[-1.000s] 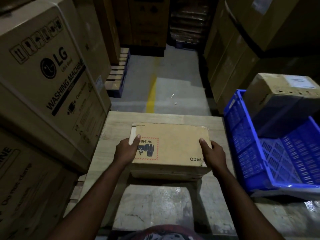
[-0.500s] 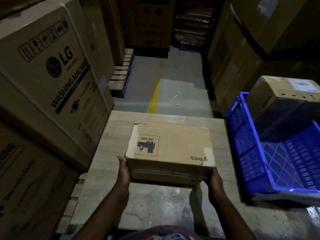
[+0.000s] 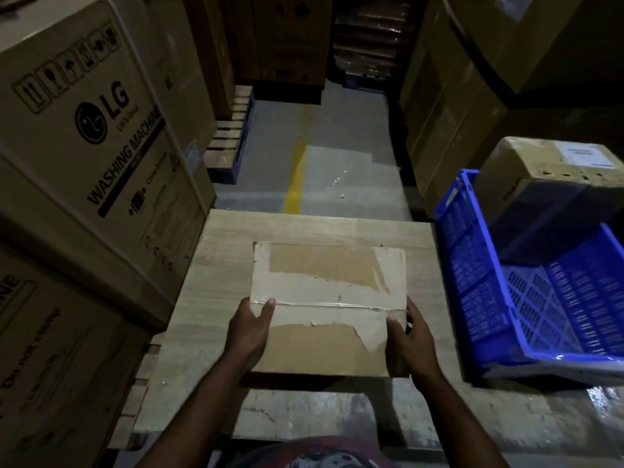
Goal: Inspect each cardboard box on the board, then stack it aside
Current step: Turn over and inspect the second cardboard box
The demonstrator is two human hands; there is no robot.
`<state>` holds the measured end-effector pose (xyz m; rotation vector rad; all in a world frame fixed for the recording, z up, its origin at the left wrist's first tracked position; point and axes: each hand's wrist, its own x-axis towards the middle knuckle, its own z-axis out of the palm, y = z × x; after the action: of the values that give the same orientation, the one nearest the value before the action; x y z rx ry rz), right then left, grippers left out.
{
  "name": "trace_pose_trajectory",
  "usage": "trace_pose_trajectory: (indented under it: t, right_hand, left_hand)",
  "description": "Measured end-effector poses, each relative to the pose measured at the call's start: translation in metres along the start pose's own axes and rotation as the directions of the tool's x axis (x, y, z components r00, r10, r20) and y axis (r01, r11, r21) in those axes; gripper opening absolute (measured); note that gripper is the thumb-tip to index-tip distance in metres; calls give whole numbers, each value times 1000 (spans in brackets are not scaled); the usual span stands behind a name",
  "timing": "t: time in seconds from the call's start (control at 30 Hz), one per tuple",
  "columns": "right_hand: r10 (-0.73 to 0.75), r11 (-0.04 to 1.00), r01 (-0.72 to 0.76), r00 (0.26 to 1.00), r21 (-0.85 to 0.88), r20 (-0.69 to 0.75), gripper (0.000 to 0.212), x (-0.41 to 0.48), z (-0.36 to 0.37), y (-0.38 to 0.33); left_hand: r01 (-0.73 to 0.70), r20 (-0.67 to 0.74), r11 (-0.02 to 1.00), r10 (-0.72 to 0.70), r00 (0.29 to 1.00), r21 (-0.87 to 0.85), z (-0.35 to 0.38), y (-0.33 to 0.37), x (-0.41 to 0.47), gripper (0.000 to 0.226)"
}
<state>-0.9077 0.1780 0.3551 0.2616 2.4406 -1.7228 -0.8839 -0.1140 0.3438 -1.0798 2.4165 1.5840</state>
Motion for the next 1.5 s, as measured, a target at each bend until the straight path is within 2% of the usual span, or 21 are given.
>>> trace_pose_trajectory:
  t: [0.17, 0.37, 0.47, 0.57, 0.63, 0.73, 0.8, 0.97, 1.1, 1.23, 1.33, 1.4, 1.5]
  right_hand:
    - [14, 1000, -15, 998, -22, -53, 41, 11, 8, 9]
    - [48, 993, -57, 995, -99, -86, 39, 36, 14, 12]
    - [98, 988, -106, 993, -113, -71, 39, 34, 13, 14]
    - [156, 987, -158, 985, -19, -72, 36, 14, 12, 23]
    - [196, 979, -192, 978, 68, -65, 32, -5, 12, 32]
    - [250, 964, -245, 968, 108, -32, 40, -26, 15, 49]
    - [265, 955, -260, 964, 146, -20, 38, -30, 15, 52]
    - [245, 948, -239, 969, 210, -2, 19, -29, 9, 20]
    - [154, 963, -139, 987, 230, -46, 21, -24, -1, -7]
    - [15, 989, -11, 1000, 146, -26, 25, -14, -18, -23]
    - [-37, 984, 31, 999, 173, 31, 46, -5, -31, -27]
    - [-35, 980, 30, 999, 199, 23, 52, 0, -33, -28]
    - [17, 960, -10, 1000, 281, -23, 58, 6, -26, -25]
  left_hand:
    - [-52, -13, 998, 53, 999, 39, 1, 3, 5, 42]
    - [-40, 80, 997, 35, 996, 60, -9, 7, 17, 41]
    - [-17, 124, 998, 9, 992, 61, -11, -3, 20, 50]
    - [14, 127, 998, -22, 992, 63, -11, -13, 14, 62]
    - [38, 120, 999, -42, 992, 35, -10, -19, 5, 60]
    - [95, 103, 995, -94, 990, 2, -6, -28, -5, 68]
    - [141, 92, 990, -142, 986, 19, -4, -29, -7, 74]
    - [168, 24, 986, -168, 985, 14, -5, -12, -3, 73]
    - [103, -3, 993, -103, 995, -50, -17, 1, -2, 79]
    - [-78, -56, 991, 72, 996, -111, -25, 17, -6, 52]
    - [-107, -89, 993, 102, 991, -46, -30, 30, -9, 26]
    - [-106, -97, 994, 107, 990, 14, -33, 32, -9, 24]
    - [-128, -101, 990, 133, 986, 60, -31, 31, -13, 34]
